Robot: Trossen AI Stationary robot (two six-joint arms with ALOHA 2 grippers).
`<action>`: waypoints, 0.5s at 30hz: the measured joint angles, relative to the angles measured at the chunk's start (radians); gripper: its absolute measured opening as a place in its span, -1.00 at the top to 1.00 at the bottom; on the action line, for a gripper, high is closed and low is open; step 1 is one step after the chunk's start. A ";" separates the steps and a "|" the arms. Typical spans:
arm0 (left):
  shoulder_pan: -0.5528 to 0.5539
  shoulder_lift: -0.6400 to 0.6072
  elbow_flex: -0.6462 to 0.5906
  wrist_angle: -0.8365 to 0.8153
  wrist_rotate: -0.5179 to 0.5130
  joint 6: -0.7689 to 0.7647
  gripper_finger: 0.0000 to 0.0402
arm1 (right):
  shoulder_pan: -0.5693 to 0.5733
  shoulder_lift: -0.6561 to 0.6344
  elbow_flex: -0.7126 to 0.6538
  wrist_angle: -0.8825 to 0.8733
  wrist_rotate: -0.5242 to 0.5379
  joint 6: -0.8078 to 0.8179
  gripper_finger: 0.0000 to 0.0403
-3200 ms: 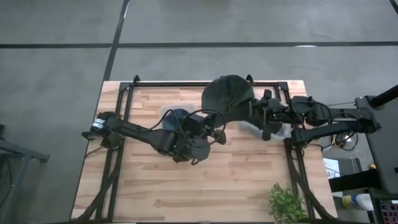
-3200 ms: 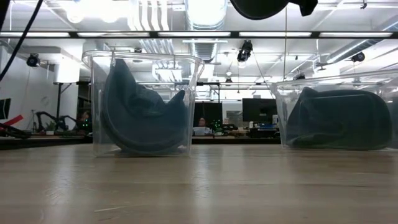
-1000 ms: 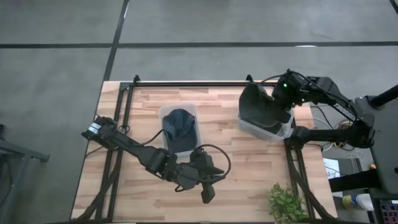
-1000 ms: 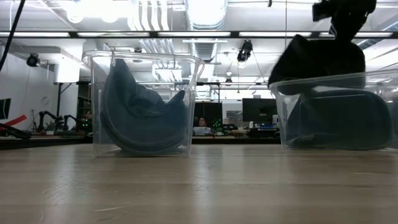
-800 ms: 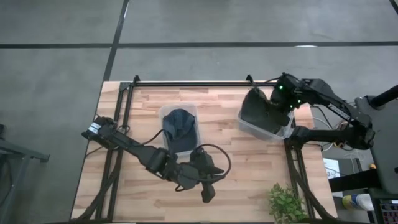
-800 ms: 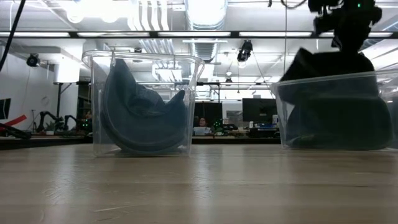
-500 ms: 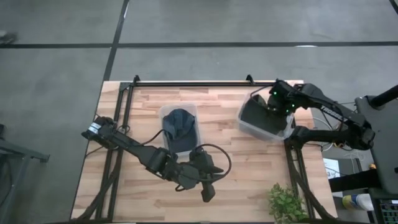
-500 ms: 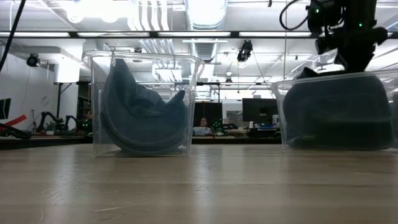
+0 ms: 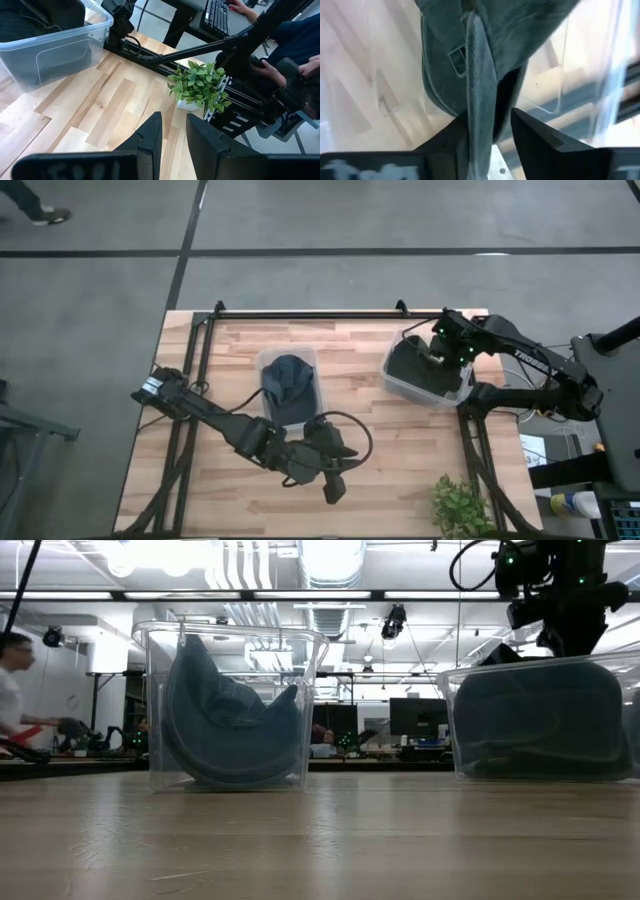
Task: Pick and place caps into container
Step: Put the green cap into the right transparent container
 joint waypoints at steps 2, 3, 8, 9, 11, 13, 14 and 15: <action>0.000 0.000 0.000 0.000 0.000 0.002 0.60 | 0.000 0.000 0.032 -0.027 0.012 0.000 0.31; 0.000 0.000 0.000 0.000 0.000 0.002 0.60 | 0.000 0.000 0.053 -0.040 0.030 0.000 0.27; 0.000 0.000 0.000 -0.001 0.000 0.002 0.60 | 0.000 0.000 0.176 -0.112 0.140 0.019 0.19; 0.000 0.000 0.000 -0.003 0.000 0.002 0.60 | 0.000 -0.001 0.205 -0.123 0.142 0.030 0.19; 0.000 0.000 0.000 -0.011 -0.009 0.003 0.60 | 0.000 -0.002 0.261 -0.131 0.141 0.049 0.20; 0.000 0.000 0.000 -0.016 -0.025 0.003 0.60 | 0.000 -0.006 0.311 -0.126 0.123 0.058 0.23; 0.000 0.000 0.000 -0.019 -0.031 0.003 0.60 | 0.000 -0.007 0.332 -0.123 0.097 0.060 0.26; 0.000 0.000 0.000 -0.020 -0.034 0.003 0.60 | 0.000 -0.007 0.350 -0.122 0.056 0.064 0.29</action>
